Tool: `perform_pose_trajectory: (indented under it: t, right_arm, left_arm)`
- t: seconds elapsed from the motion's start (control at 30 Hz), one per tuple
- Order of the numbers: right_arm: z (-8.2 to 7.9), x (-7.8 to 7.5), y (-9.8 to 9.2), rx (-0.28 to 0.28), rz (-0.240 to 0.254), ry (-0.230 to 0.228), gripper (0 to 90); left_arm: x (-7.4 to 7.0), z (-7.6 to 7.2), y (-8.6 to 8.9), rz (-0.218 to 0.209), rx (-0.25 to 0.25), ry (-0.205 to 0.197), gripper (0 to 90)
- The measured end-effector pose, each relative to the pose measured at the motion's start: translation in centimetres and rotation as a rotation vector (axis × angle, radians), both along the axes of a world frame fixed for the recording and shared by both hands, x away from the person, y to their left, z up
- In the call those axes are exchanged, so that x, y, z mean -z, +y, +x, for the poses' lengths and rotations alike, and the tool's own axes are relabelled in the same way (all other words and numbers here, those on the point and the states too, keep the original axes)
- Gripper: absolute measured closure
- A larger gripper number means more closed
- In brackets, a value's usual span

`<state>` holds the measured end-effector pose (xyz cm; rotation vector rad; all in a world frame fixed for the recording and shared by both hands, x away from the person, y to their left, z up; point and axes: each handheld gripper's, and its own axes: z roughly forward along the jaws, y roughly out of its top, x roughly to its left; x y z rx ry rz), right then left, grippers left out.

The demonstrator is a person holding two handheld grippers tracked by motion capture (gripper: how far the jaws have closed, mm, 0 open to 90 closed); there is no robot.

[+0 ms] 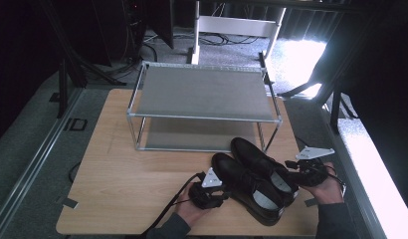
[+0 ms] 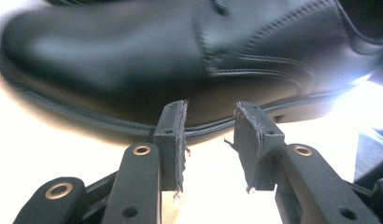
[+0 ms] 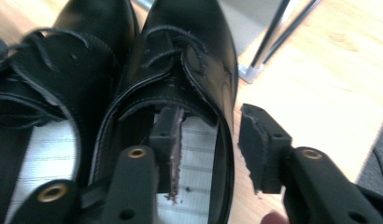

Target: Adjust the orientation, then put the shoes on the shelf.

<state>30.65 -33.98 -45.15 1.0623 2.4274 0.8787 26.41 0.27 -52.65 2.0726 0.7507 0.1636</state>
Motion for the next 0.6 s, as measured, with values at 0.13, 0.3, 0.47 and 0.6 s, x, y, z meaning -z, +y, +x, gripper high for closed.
perform_pose_trajectory:
  t: [0.13, 0.3, 0.47, 0.6]
  right_arm:
    - [-2.0, -1.0, 0.3, 0.007, 0.042, -0.03, 49.2]
    - [-3.4, -1.3, 0.8, -0.013, 0.073, -0.025, 46.4]
    - [-4.7, -0.7, 1.2, -0.031, 0.084, 0.001, 45.4]
    - [-5.3, 0.3, 1.1, -0.032, 0.09, 0.036, 41.5]
  left_arm:
    - [-0.2, -0.1, 2.0, 0.001, -0.047, -0.015, 62.1]
    - [-0.3, -0.2, 4.2, -0.004, -0.106, -0.017, 61.6]
    - [-0.1, -0.2, 6.7, 0.024, -0.184, -0.035, 60.9]
    - [0.1, -0.3, 7.8, 0.037, -0.218, -0.038, 60.5]
